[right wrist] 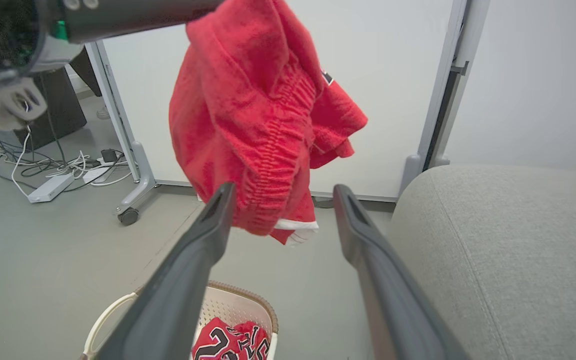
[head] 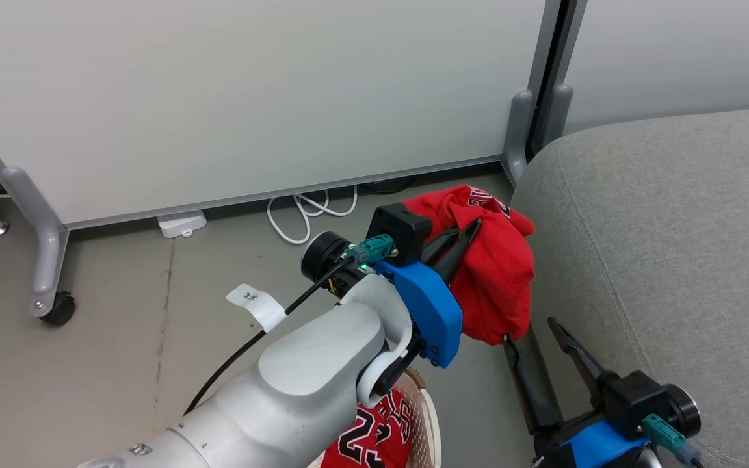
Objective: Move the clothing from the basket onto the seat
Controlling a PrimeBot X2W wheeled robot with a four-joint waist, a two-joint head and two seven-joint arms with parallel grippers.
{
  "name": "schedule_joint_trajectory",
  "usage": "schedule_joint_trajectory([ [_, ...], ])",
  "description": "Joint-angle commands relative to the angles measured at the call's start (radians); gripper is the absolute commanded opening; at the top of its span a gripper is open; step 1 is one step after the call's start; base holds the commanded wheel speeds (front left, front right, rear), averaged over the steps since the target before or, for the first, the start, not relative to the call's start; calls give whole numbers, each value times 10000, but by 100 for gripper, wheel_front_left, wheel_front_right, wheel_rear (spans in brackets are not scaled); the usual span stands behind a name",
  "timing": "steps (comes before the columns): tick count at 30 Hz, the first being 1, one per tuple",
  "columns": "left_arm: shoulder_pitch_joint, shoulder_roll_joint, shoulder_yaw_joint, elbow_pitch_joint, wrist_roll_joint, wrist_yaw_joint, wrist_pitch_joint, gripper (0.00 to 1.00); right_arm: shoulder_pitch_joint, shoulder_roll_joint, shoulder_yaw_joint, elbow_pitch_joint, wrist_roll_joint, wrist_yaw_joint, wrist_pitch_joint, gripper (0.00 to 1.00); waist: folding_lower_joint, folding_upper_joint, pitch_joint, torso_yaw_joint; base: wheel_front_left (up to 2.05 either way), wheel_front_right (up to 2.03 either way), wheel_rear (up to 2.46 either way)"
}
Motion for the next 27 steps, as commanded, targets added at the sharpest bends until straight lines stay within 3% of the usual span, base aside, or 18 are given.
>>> schedule_joint_trajectory([
  [1, -216, 3, -81, -13, -124, 65, -85, 0, -99, -1, 84, 31, 105, 5, 50, 100, 0, 0, 16, 7, 0, 0, 0],
  [15, -439, 3, -557, -87, -676, 102, -256, 0, -1266, -1, 588, 923, 469, 5, 481, 100, 0, 0, 146, 66, 0, 0, 0],
  [27, -465, 2, -697, -117, -747, 66, -257, 0, -2725, -1, 1203, 2411, 884, 5, 496, 100, 0, 0, 274, 101, 0, 0, 0],
])
